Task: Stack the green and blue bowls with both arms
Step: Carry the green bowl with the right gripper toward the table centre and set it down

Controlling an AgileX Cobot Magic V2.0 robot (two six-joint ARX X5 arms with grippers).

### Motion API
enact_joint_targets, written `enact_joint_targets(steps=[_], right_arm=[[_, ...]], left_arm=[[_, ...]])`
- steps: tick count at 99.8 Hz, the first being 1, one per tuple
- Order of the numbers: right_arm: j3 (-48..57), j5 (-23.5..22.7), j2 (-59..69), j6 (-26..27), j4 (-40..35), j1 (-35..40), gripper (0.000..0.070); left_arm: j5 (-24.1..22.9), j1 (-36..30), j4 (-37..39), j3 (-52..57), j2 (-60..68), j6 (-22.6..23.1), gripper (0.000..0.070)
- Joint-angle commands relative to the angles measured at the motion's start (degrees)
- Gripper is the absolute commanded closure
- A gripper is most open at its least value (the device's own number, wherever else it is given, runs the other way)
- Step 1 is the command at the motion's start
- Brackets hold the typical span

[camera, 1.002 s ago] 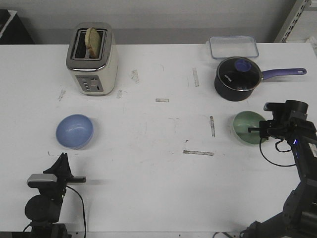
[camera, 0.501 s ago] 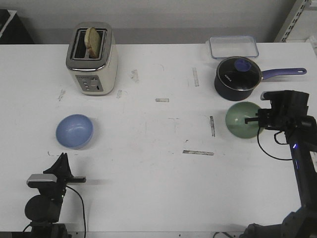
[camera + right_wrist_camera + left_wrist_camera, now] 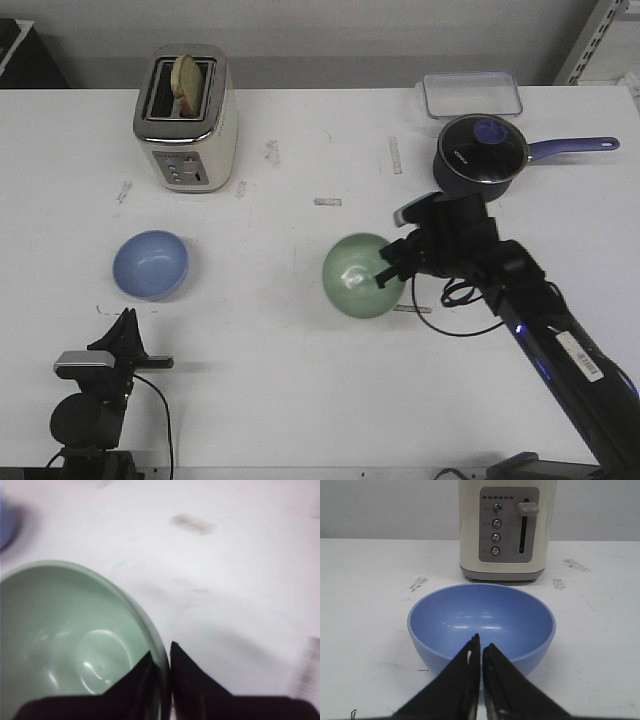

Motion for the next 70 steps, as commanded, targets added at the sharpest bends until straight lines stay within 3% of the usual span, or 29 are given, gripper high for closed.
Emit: enact_joint_targets(steps=[1,17,70], right_arm=[[-1.46,1.05,0.74,1.42,2.84,4.48,0.07],[-7.58,5.73,1.6,2.89,10.01,12.28,0.07],[-9.2,5.44,11.96,3.87,13.03,14.93,0.0699]], left_arm=[[0.02,-0.02,0.9,-1.25,-0.07,-0.11,0.0699],[0.02,-0.02,0.9,-1.25,-0.07,-0.11,0.0699],[0.02,-0.02,0.74,-1.25,-0.07,-0.11,0.0699]])
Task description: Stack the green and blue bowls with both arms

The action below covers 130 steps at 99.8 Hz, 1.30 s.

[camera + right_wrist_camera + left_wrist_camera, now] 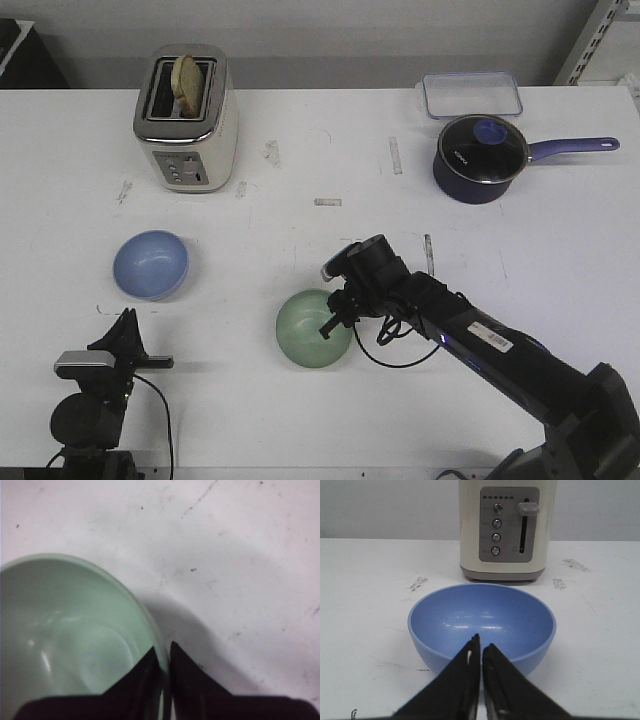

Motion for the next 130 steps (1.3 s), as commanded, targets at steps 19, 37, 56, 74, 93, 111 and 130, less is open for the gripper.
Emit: enact_joint_targets(steps=[19,37,56,74,93,111,130], right_arm=[[0.92,-2.34,1.46,1.07,0.31,0.5,0.0413],[2.93,-4.28,-0.31,1.18,0.22,-0.31,0.021],[6.45,-4.09,-5.31,1.62,0.46,-2.97,0.0319],[7.1,-0.17,-13.16,1.55,0.48,-8.74,0.0666],[6.97,9.49,-21.68,-0.9,-3.54,-17.53,0.0699],[4.92,14.4,-28.26,-4.04,-6.43,-25.77,0.0699],[-4.81,14.4,-37.29,-5.05,-3.8,-32.24,0.0699]], left_arm=[[0.02,-0.02,0.74,-1.25,-0.07,-0.11,0.0699],[0.02,-0.02,0.74,-1.25,-0.07,-0.11,0.0699],[0.02,-0.02,0.74,-1.25,-0.07,-0.11,0.0699],[0.02,-0.02,0.94,-1.25,-0.07,-0.11,0.0699],[0.02,-0.02,0.92,-1.25,-0.07,-0.11,0.0699],[0.02,-0.02,0.87,-1.25,-0.07,-0.11,0.0699],[0.02,-0.02,0.26,-1.25,-0.07,-0.11,0.0699]])
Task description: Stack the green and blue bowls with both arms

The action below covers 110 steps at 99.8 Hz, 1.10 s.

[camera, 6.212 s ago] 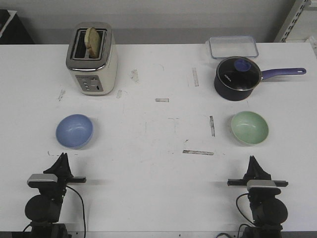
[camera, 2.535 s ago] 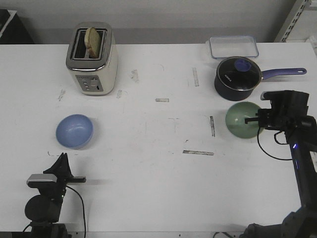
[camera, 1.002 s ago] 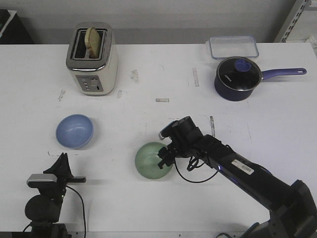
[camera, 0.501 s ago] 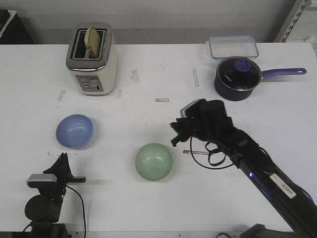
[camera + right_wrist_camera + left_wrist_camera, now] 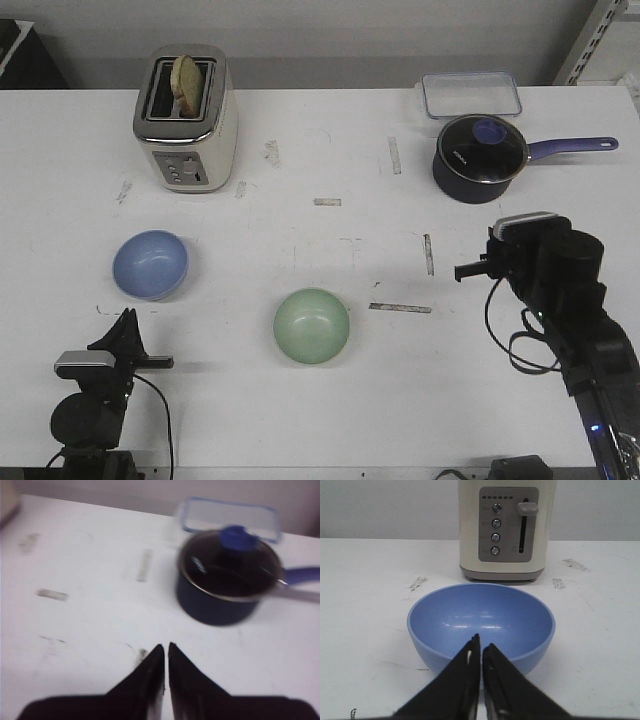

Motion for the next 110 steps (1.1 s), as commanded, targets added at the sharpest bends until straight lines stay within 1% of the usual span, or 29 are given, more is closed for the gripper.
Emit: enact_joint_targets(steps=[1,12,26,40,55,66,80,88,92,100,110], right_arm=[[-3.63,0.02,-2.69,-1.27,1.33,-1.33,0.0698],[-11.91,0.04,-9.7,-0.85,3.39,-2.99,0.0698],[-21.2,0.61,-19.17,-0.83,3.45,-3.34,0.0698],[-28.11,0.59,-29.68,-0.61,3.28,-3.34,0.0698],[-31.19,0.63,-37.94,-0.59,4.11,-3.34,0.0699],[-31.28,0.63,-40.81,-0.59,5.4,-3.34,0.0699],[-31.32,0.61,-41.2,-0.61,5.18,-3.34,0.0698],[-31.32,0.63,-40.94,-0.66,5.4,-3.34,0.0699],[-31.32,0.61,-40.83,-0.66,5.38,-3.34,0.0699],[-31.34,0.61,-40.37,-0.66,5.35,-3.32,0.0698],[-31.34,0.61,-40.04,-0.66,5.31,-3.32,0.0699]], left_arm=[[0.02,-0.02,0.5,-1.25,-0.04,-0.11,0.0699],[0.02,-0.02,0.5,-1.25,-0.04,-0.11,0.0699],[0.02,-0.02,0.31,-1.25,-0.04,-0.11,0.0698],[-0.07,0.04,0.44,-1.25,-0.04,-0.09,0.0698],[-0.2,0.07,3.65,-1.11,-0.04,-0.11,0.0699],[-0.22,0.09,7.08,0.81,0.0,-0.09,0.0699],[-3.72,0.09,6.71,8.02,1.33,-0.07,0.0699],[-6.14,0.37,6.58,13.88,4.55,-0.07,0.0699],[-6.64,0.66,6.08,17.27,7.06,0.2,0.0699],[-6.64,1.55,2.32,25.05,13.42,1.68,0.0699],[-6.64,3.06,-3.54,34.86,22.43,1.64,0.0699]])
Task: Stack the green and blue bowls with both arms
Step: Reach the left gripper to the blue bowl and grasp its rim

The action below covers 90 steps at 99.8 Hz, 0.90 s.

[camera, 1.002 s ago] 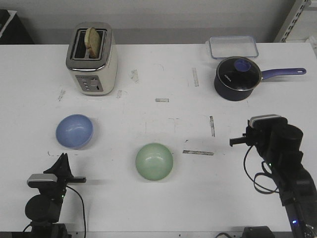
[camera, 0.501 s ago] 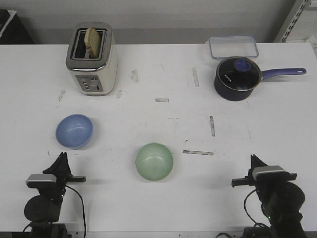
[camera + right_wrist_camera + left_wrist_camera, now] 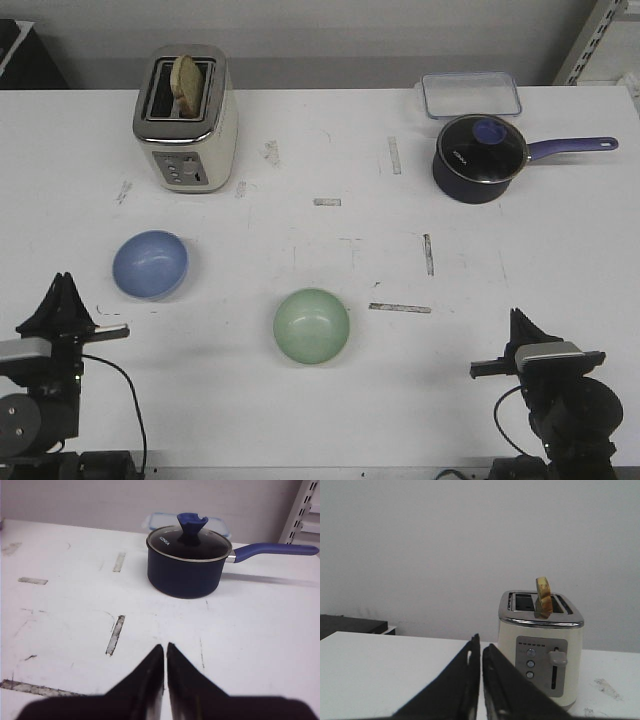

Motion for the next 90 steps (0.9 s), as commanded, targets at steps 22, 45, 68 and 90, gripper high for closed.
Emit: enact_joint_targets(steps=[22,45,68,90], right_arm=[[0.17,0.02,1.09,-0.24,0.5,0.17,0.0699],[0.17,0.02,1.09,-0.24,0.52,0.17,0.0699],[0.17,0.02,1.09,-0.24,0.5,0.17,0.0698],[0.17,0.02,1.09,-0.22,0.5,0.17,0.0699]], left_arm=[[2.82,7.5,-12.09,20.74,23.39,0.94,0.0699],[15.67,13.55,-13.75,23.17,35.17,1.07,0.06],[15.82,13.66,-17.88,23.17,42.66,1.01,0.0241],[17.62,14.1,-22.64,23.17,49.88,0.5,0.024]])
